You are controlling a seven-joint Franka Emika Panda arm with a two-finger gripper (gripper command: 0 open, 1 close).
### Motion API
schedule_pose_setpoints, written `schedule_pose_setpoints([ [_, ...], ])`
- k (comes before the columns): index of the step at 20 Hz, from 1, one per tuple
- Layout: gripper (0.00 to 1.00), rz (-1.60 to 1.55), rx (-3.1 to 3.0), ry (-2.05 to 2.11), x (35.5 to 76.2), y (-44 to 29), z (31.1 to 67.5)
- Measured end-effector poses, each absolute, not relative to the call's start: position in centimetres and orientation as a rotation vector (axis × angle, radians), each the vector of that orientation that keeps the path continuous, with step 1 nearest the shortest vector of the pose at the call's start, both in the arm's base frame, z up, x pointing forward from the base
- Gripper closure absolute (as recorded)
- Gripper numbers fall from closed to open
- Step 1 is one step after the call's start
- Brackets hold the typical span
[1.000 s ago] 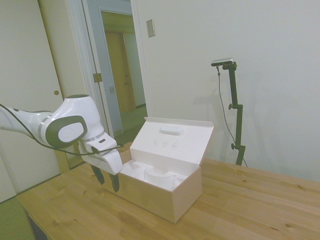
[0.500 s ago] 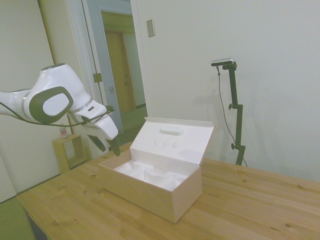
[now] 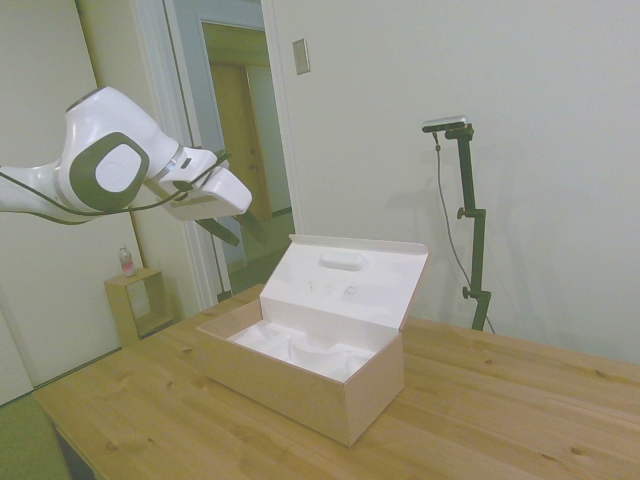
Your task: Close the box
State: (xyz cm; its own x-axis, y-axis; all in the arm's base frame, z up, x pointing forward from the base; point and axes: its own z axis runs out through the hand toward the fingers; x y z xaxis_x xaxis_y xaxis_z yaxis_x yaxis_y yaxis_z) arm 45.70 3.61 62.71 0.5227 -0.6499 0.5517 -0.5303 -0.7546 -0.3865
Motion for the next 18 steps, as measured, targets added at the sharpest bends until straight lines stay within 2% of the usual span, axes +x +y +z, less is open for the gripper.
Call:
schedule_pose_setpoints([
  [9, 0.00, -1.157, -2.482, 1.020, 52.7, 2.7, 64.9],
  [18, 0.00, -1.265, -2.407, 1.084, 61.6, 2.2, 64.5],
])
